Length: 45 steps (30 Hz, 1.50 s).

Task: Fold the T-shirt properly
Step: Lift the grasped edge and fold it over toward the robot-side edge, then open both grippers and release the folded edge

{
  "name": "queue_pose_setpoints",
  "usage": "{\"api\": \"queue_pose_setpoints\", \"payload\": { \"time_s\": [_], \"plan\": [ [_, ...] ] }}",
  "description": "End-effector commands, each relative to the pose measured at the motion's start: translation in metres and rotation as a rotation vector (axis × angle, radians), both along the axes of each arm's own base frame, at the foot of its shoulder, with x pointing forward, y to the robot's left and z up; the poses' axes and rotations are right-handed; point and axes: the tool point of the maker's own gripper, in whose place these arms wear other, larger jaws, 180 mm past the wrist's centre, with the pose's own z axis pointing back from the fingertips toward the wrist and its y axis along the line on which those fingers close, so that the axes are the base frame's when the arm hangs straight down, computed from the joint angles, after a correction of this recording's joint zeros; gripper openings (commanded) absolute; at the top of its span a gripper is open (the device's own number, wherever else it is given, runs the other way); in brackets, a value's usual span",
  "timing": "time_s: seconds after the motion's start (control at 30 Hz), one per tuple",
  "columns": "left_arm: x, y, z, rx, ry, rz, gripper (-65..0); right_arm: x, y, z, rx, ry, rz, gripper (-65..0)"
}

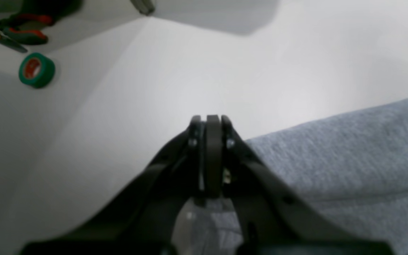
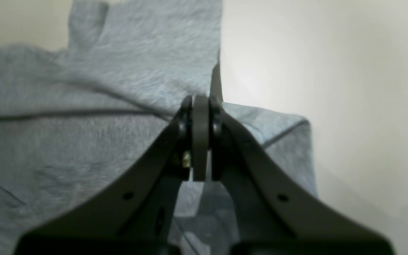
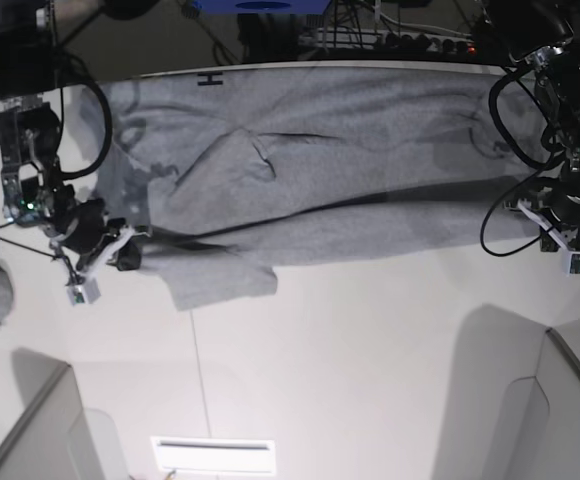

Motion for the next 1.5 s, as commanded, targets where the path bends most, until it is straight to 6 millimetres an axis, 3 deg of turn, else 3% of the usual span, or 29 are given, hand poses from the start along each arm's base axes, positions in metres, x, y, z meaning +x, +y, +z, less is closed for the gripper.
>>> {"api": "queue_pose_setpoints", "payload": {
  "time_s": [0.0, 0.13, 0.37, 0.73, 0.87, 1.1, 1.23, 1.47],
  "plan": [
    [0.003, 0.012, 0.018, 0.039, -0.048, 0.015, -65.0, 0.007, -0.005, 0.02, 0.006, -0.052, -0.012, -65.0],
    [-0.001, 0.021, 0.022, 0.042, -0.057, 0.043, -65.0, -0.006, -0.006, 0.028, 0.027, -0.042, -0.034, -65.0],
    [-0.008, 0.013, 0.033, 0.083, -0.072, 0.015, -65.0, -0.031, -0.003, 0.038, 0.04, -0.038, -0.042, -65.0],
    [-0.039, 0.011, 0.016, 0.111, 0.012, 0.001, -65.0, -0.075, -0.011, 0.045, 0.032, 0.015, -0.086, -65.0],
    [-0.057, 0.012, 0.003, 0.113, 0.066, 0.001, -65.0, -0.095, -0.011, 0.038, 0.023, 0.059, -0.086, -65.0],
    [-0.094, 0.032, -0.004, 0.156, 0.153, 0.0, -65.0, -0.128, -0.013, 0.018, 0.044, 0.14, -0.132, -65.0],
    [-0.099, 0.041, 0.0, 0.173, 0.155, 0.014, -65.0, -0.142, -0.006, 0.01, 0.066, 0.174, -0.138, -65.0],
    [-0.105, 0.034, -0.01, 0.164, 0.189, -0.005, -65.0, -0.163, 0.0, -0.002, 0.079, 0.232, -0.138, -65.0]
  ]
}}
